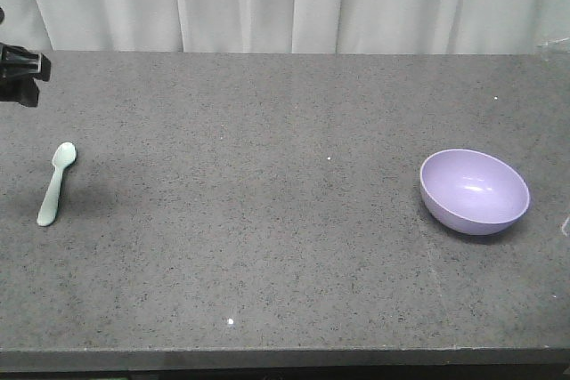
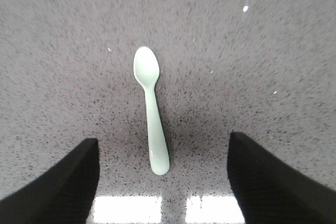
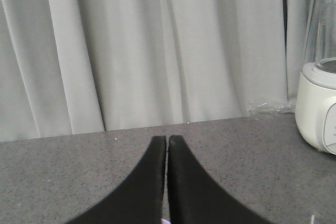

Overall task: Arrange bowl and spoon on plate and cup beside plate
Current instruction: 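Lower the left gripper over the pale green spoon handle, then close the left gripper on the spoon handle and lift it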

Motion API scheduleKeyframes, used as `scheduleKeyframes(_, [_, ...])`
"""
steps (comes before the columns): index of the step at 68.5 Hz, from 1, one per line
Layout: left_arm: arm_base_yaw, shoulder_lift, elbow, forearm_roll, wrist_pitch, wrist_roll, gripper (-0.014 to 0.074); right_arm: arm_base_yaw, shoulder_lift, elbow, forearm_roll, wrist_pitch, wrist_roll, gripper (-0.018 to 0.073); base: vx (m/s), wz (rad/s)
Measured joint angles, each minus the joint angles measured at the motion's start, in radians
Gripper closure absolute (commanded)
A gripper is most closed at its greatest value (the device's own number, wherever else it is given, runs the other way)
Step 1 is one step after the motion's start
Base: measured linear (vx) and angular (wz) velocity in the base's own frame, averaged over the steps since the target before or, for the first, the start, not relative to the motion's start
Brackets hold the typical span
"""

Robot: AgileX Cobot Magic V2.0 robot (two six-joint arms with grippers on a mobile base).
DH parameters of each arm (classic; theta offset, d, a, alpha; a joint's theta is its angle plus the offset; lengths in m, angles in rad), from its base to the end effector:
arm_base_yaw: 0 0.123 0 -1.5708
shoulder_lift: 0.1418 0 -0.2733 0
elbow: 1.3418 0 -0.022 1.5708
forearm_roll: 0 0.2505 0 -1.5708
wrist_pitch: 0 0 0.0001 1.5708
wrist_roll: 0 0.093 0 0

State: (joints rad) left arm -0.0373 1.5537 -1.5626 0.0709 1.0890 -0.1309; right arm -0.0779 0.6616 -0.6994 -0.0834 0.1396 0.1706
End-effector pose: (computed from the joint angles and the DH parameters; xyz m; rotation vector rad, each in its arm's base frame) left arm 0.3319 -0.0065 0.3624 -0.1016 2.5579 0.0287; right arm 0.1485 -0.0127 0.3713 0.1403 1.5787 -0.0013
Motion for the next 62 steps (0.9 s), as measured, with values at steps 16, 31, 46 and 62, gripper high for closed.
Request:
scheduleKeyframes(16, [0.007,0.147,-0.001,0.001,-0.012,-0.001,0.0111,0.000,0.000,0.000,0.000,0.011,-0.001,0.0545,0.00,0.00])
scheduleKeyframes(31, [0.046,0.240,-0.001,0.000,-0.039,-0.009,0.0111,0.000,0.000,0.000,0.000,0.024,-0.008,0.0545,0.00,0.00])
scheduleKeyframes(46, [0.083,0.303,-0.001,-0.019,-0.073,-0.009,0.0111,0.000,0.000,0.000,0.000,0.028,-0.011,0.0545,0.00,0.00])
scheduleKeyframes(62, [0.084,0.364,-0.001,-0.061,-0.097,0.006,0.0111,0.000,0.000,0.000,0.000,0.029,-0.011,0.0545,0.00,0.00])
